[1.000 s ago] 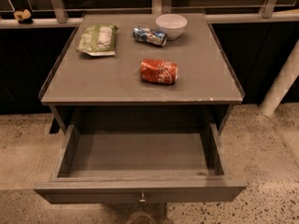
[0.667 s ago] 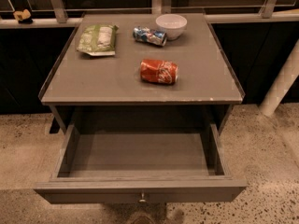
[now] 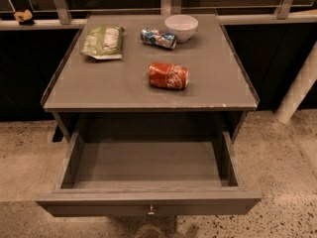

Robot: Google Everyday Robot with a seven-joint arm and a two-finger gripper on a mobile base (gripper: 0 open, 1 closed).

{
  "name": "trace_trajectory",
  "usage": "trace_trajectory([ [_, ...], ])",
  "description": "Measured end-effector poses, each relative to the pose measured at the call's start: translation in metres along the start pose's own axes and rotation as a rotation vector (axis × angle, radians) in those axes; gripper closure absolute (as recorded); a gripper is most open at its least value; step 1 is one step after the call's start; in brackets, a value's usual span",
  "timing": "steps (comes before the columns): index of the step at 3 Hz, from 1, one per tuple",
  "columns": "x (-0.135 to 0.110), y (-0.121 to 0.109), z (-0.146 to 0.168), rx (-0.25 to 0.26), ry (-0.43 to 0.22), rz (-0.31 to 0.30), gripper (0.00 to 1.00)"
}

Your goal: Close top drawer

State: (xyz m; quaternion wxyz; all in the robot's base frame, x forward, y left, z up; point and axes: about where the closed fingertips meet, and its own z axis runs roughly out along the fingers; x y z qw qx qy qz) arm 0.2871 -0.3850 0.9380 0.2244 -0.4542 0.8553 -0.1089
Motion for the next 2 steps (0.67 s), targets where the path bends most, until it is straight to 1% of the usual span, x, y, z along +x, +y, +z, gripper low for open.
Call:
trace_trajectory([
  [1, 0.008, 0.022, 0.026, -0.029, 0.031, -0.017, 0.00],
  [2, 0.030, 0.052, 0.067, -0.064, 0.075, 0.002, 0.00],
])
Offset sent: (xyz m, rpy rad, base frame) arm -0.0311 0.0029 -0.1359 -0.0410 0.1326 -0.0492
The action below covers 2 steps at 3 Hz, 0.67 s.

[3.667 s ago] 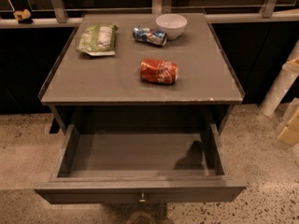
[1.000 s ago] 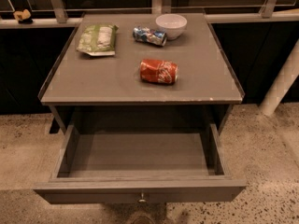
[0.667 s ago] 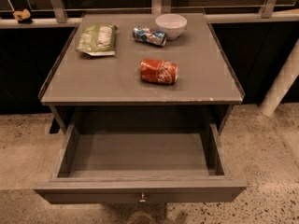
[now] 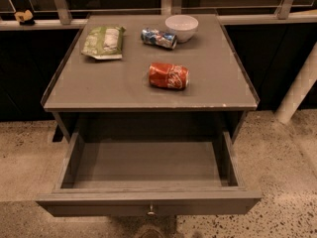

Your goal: Close top drawer

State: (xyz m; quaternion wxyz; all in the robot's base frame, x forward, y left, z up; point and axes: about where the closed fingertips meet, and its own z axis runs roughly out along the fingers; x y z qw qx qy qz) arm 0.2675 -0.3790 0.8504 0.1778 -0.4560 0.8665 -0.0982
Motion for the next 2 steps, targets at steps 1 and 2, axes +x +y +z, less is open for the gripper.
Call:
trace_trajectory([
  [1, -0.002, 0.001, -0.001, -0.002, -0.001, 0.002, 0.00],
  [2, -0.008, 0.018, 0.007, -0.004, 0.020, -0.005, 0.00],
])
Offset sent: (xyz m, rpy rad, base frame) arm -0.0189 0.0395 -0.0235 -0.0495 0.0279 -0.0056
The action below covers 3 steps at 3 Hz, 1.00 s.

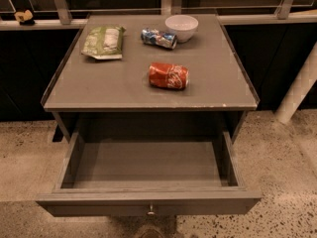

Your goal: Close top drawer

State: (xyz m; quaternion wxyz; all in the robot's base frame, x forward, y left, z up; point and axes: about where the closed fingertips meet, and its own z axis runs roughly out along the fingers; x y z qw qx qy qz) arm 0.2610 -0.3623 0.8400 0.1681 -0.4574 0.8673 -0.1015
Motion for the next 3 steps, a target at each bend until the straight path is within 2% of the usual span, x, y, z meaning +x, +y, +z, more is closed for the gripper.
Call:
trace_trajectory([
  [1, -0.017, 0.022, 0.036, -0.045, 0.051, -0.064, 0.00],
  [2, -0.035, 0.031, 0.085, -0.107, 0.112, -0.111, 0.00],
  [3, -0.035, 0.031, 0.085, -0.107, 0.111, -0.111, 0.00],
])
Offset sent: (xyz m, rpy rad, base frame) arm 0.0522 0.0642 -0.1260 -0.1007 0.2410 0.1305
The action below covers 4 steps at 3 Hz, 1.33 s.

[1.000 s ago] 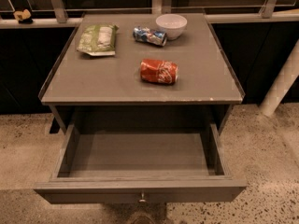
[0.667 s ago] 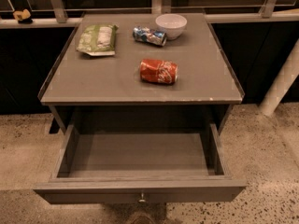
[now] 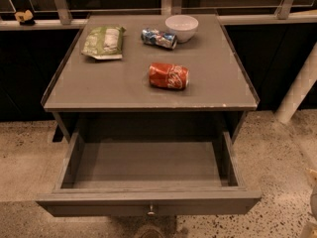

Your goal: Close top drawer

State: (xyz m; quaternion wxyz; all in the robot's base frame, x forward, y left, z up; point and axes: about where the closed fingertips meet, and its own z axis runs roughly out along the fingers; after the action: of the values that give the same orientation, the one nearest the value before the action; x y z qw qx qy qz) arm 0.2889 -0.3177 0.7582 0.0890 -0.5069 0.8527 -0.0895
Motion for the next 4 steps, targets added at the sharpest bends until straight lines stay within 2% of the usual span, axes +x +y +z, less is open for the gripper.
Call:
trace_trajectory([
  [1, 0.011, 0.002, 0.015, -0.037, 0.010, -0.026, 0.00],
  [2, 0.022, 0.015, 0.054, -0.112, 0.052, -0.093, 0.00],
  [3, 0.028, 0.040, 0.089, -0.219, 0.079, -0.194, 0.00],
  [4, 0.022, 0.057, 0.101, -0.306, 0.035, -0.309, 0.00],
])
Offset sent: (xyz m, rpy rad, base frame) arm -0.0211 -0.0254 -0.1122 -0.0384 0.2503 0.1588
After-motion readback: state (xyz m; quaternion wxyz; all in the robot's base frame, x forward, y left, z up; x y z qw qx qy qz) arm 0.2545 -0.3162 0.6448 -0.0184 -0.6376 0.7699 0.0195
